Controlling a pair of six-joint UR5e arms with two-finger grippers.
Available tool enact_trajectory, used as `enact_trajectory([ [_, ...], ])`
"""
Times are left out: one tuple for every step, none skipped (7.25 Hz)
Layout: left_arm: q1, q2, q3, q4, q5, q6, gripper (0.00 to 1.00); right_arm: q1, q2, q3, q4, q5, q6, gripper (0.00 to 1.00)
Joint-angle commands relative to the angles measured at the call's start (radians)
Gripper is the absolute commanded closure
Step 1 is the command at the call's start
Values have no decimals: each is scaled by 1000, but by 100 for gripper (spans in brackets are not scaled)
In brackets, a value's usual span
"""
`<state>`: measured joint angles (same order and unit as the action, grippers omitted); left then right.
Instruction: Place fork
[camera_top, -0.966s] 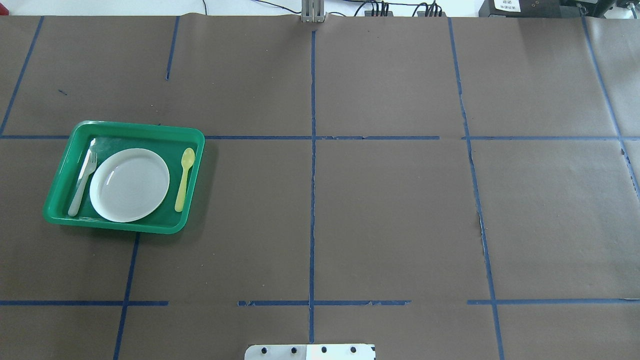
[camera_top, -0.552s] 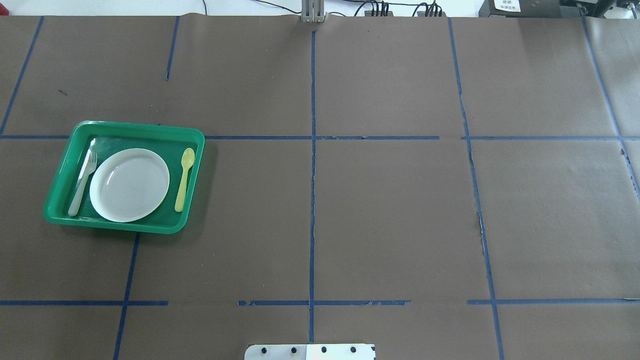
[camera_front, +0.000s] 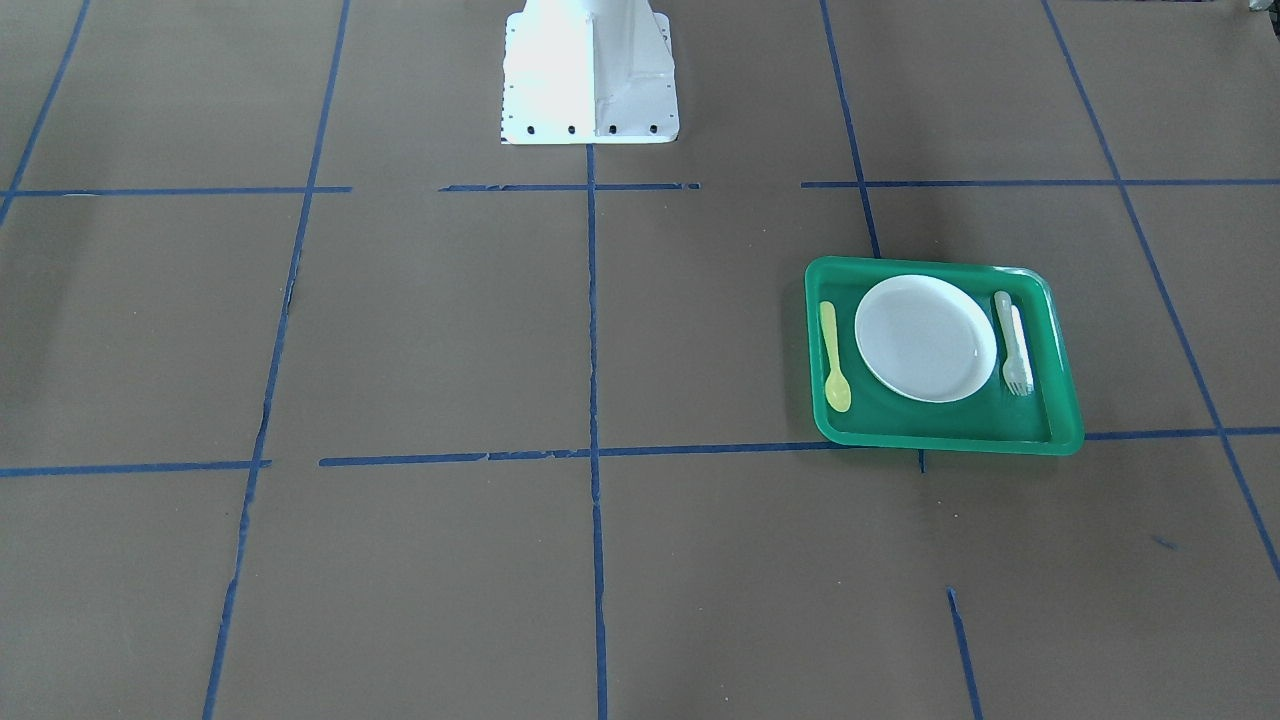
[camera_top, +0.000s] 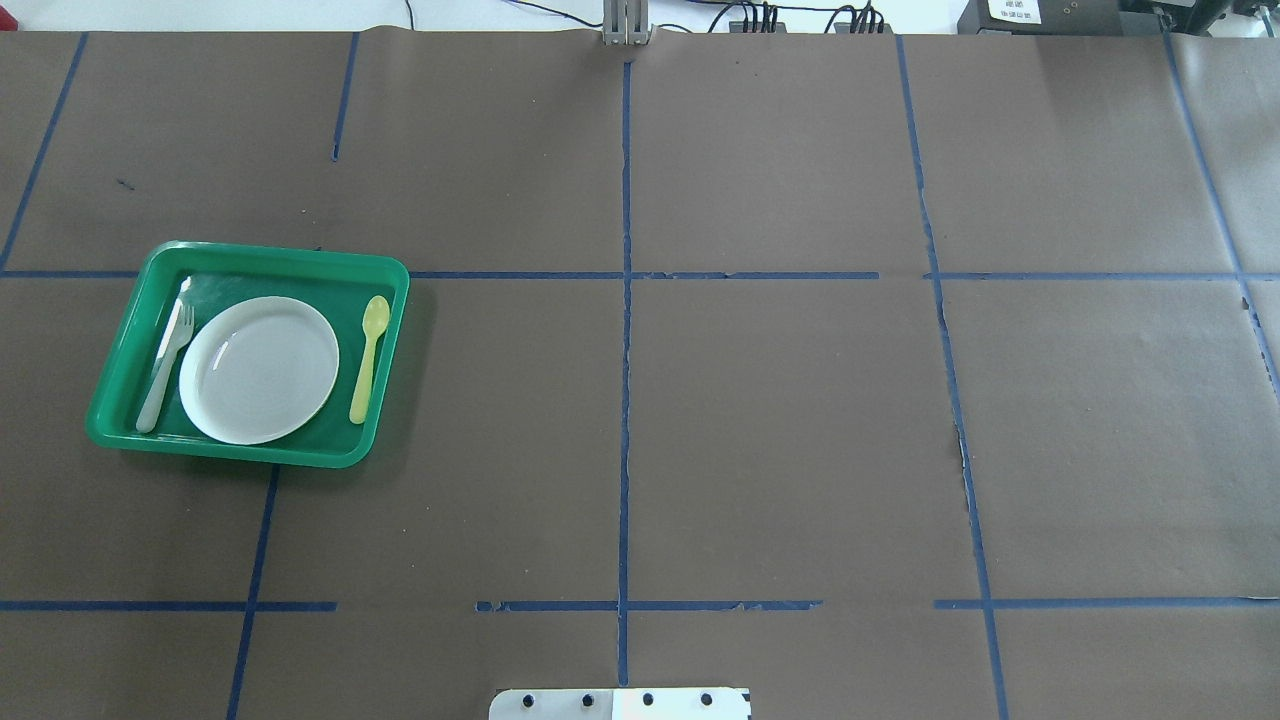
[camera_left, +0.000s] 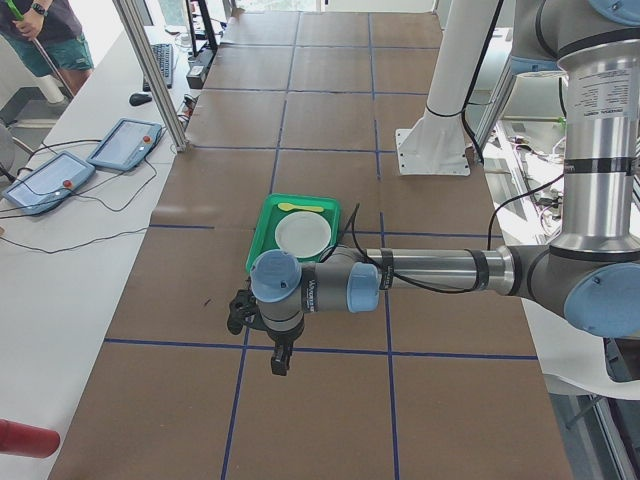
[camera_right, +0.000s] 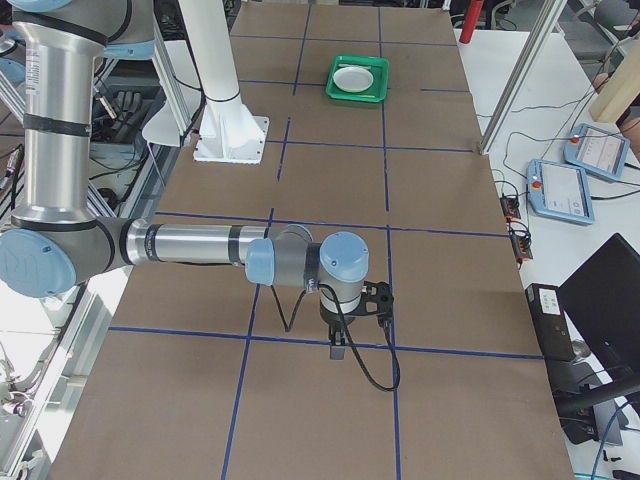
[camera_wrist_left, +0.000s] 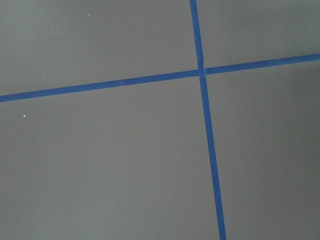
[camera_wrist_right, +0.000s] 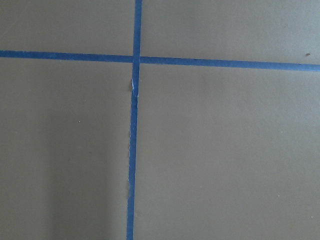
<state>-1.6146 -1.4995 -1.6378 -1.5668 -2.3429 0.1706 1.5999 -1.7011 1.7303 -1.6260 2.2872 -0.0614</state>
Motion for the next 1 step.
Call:
enact_trajectory([
  [-1, -1, -1, -2, -1, 7, 0, 0, 0, 0, 0, 0, 2, 0],
])
